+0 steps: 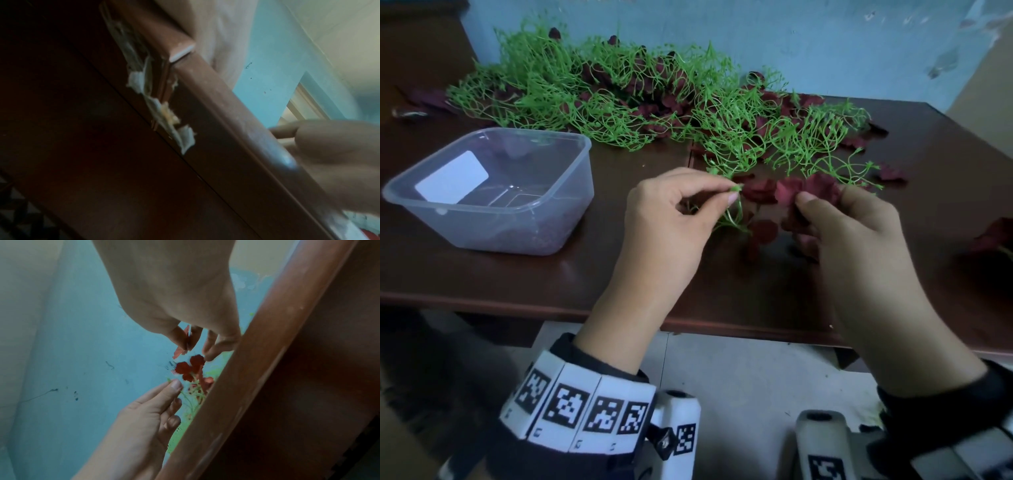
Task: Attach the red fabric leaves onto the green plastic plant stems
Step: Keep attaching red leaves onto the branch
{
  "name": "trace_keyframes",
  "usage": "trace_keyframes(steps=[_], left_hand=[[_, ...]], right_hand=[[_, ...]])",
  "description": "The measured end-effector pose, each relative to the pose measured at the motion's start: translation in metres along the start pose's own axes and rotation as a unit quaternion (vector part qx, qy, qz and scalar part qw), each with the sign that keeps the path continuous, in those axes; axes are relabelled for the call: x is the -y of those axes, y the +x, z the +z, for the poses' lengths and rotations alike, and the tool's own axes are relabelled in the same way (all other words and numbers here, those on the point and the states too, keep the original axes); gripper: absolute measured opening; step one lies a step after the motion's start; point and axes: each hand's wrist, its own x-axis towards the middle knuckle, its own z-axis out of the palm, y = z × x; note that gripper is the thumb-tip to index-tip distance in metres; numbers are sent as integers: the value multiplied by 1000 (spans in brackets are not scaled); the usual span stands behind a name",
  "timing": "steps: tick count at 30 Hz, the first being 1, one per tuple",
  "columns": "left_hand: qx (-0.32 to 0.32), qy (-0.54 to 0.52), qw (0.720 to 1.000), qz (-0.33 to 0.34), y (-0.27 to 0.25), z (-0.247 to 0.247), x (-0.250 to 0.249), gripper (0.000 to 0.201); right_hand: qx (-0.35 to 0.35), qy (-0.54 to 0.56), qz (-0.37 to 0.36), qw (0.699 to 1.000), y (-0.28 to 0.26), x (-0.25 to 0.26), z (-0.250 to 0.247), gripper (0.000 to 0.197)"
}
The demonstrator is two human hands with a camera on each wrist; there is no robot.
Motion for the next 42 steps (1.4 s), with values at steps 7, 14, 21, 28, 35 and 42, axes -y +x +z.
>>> trace_keyframes(steps=[7, 14, 21, 28, 35, 42], left_hand=[[45, -13, 998, -36, -4, 2, -5, 9], [82, -106, 989, -55, -2, 0, -5, 23], [133, -116, 984, 4, -1, 1, -4, 21], [122, -138, 982, -33, -1, 0, -7, 12], [129, -151, 980, -33, -2, -1, -11, 14], [131, -156, 979, -26, -2, -2, -12, 13]], right_hand=[[163, 125, -9, 979, -12, 7, 12, 12], [145, 226, 113, 957, 2, 1, 13, 18], [167, 271, 189, 929, 6, 3, 8, 19], [221, 288, 205, 909, 9, 2, 0, 13], [243, 280, 203, 906, 9, 0, 1, 14], [250, 287, 207, 901, 11, -2, 0, 19]])
